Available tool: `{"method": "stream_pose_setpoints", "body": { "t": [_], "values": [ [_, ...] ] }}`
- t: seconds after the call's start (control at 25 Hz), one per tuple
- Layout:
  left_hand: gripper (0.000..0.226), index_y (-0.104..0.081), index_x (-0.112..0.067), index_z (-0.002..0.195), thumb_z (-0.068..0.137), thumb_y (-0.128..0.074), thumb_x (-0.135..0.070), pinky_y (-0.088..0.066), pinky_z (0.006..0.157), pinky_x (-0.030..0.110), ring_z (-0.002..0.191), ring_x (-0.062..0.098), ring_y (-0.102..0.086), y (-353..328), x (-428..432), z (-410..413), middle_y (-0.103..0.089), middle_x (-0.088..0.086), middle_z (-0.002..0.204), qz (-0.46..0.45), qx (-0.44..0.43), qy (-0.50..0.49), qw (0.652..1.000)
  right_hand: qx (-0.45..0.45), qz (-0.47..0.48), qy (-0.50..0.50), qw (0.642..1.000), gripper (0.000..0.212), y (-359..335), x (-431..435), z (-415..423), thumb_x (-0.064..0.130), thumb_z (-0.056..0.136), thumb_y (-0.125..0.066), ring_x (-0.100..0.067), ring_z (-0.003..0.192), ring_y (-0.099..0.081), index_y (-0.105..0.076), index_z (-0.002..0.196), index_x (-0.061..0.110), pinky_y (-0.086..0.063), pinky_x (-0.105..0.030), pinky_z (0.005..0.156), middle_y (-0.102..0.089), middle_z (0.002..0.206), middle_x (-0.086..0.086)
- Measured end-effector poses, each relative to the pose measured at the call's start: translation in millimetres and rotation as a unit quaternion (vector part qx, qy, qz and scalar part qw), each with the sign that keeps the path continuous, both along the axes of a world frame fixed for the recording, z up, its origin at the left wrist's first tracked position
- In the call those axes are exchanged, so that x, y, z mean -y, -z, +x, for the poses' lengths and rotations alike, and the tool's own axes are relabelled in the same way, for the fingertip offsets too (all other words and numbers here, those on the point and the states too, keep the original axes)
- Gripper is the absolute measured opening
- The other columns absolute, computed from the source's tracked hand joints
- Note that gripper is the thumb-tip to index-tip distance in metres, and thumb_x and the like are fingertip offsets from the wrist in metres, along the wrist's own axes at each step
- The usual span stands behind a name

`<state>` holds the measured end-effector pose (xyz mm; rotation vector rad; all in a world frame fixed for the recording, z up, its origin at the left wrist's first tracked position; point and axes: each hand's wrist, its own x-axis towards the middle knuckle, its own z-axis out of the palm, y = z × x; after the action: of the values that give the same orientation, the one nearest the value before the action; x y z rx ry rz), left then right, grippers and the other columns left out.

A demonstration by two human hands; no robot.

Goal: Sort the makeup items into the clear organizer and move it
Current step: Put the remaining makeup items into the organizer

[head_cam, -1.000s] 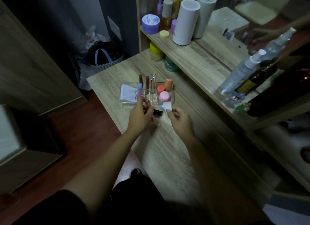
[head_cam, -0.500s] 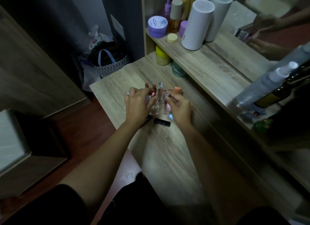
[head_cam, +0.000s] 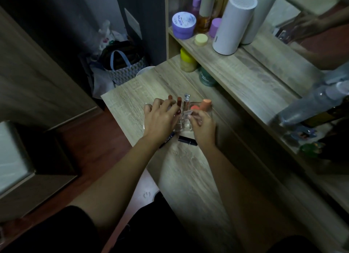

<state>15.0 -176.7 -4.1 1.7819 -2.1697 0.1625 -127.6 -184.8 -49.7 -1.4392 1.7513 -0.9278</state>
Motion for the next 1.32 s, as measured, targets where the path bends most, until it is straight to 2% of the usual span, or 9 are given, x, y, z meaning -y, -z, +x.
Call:
{"method": "stream_pose_setpoints", "body": {
  "t": [0.16,0.28,0.48,0.6,0.68,0.84,1.08,1.2,1.32],
  "values": [
    [0.022,-0.071,-0.015,0.098,0.083,-0.067,-0.032,-0.045,0.072,0.041,0.093,0.030,-0.063,0,2,0,-0.070,0.004,0.111,0.023,0.000,-0.014,1.000,-0.029,-0.003,-0.006,1.000,0.028,-2,4,3,0.010,0.088,-0.062,-0.020,0.100,-0.066,-0.062,0.116,0.006,-0.055,-0.038,0.092,-0.068,0.111,-0.013],
    [0.028,-0.068,-0.014,0.107,0.085,-0.063,-0.031,-0.042,0.075,0.042,0.099,0.030,-0.060,-3,1,1,-0.067,0.005,0.116,0.040,-0.020,-0.022,0.999,-0.042,-0.003,-0.010,0.999,0.036,-5,3,1,0.008,0.088,-0.063,-0.017,0.100,-0.066,-0.058,0.123,0.006,-0.055,-0.028,0.090,-0.068,0.113,-0.012],
    [0.021,-0.069,-0.006,0.101,0.083,-0.068,-0.017,-0.047,0.072,0.043,0.092,0.034,-0.061,-1,-21,9,-0.068,0.014,0.103,0.027,-0.106,-0.017,0.994,-0.077,0.009,-0.010,0.997,0.041,-10,-14,-17,0.008,0.088,-0.061,-0.010,0.093,-0.063,-0.055,0.128,0.012,-0.047,-0.013,0.077,-0.069,0.113,-0.009],
    [0.006,-0.068,0.006,0.083,0.081,-0.068,0.000,-0.052,0.065,0.043,0.075,0.038,-0.062,12,-60,6,-0.065,0.023,0.081,0.031,-0.158,0.035,0.986,-0.128,0.017,0.025,0.991,0.028,-8,-47,-39,0.010,0.090,-0.059,-0.022,0.100,-0.065,-0.061,0.117,0.008,-0.050,-0.027,0.081,-0.068,0.112,-0.012],
    [0.003,-0.067,0.007,0.080,0.080,-0.068,0.004,-0.051,0.062,0.042,0.073,0.039,-0.062,27,-76,4,-0.064,0.025,0.078,0.079,-0.148,0.018,0.986,-0.161,0.024,0.012,0.987,0.024,1,-60,-48,0.008,0.089,-0.058,-0.030,0.101,-0.063,-0.062,0.112,0.002,-0.049,-0.036,0.086,-0.067,0.111,-0.017],
    [0.014,-0.061,0.005,0.100,0.087,-0.056,0.002,-0.042,0.077,0.043,0.092,0.040,-0.057,47,-85,0,-0.064,0.027,0.099,0.209,-0.141,-0.082,0.964,-0.177,0.052,-0.049,0.982,0.030,7,-73,-56,0.007,0.088,-0.059,-0.031,0.105,-0.061,-0.061,0.117,0.000,-0.047,-0.036,0.090,-0.066,0.116,-0.019],
    [0.016,-0.055,0.004,0.094,0.086,-0.059,-0.010,-0.042,0.069,0.043,0.085,0.039,-0.058,48,-102,-6,-0.063,0.026,0.093,0.224,-0.187,-0.101,0.951,-0.241,0.093,-0.112,0.959,0.035,9,-84,-64,0.009,0.085,-0.059,-0.033,0.106,-0.059,-0.061,0.118,0.002,-0.048,-0.037,0.091,-0.063,0.115,-0.019],
    [0.029,-0.053,0.001,0.100,0.085,-0.064,-0.021,-0.045,0.071,0.043,0.089,0.039,-0.058,45,-117,-17,-0.063,0.024,0.096,0.235,-0.201,-0.113,0.944,-0.213,0.090,-0.063,0.971,0.022,9,-103,-63,0.009,0.077,-0.062,-0.033,0.094,-0.063,-0.067,0.098,0.003,-0.048,-0.035,0.080,-0.068,0.100,-0.017],
    [0.033,-0.048,0.003,0.110,0.090,-0.060,-0.021,-0.046,0.076,0.044,0.096,0.040,-0.059,43,-103,-27,-0.064,0.025,0.105,0.268,-0.199,-0.133,0.933,-0.106,0.079,0.040,0.990,0.026,2,-107,-50,0.011,0.074,-0.070,-0.019,0.076,-0.065,-0.069,0.100,0.009,-0.051,-0.022,0.067,-0.073,0.095,-0.010]
  ]
}}
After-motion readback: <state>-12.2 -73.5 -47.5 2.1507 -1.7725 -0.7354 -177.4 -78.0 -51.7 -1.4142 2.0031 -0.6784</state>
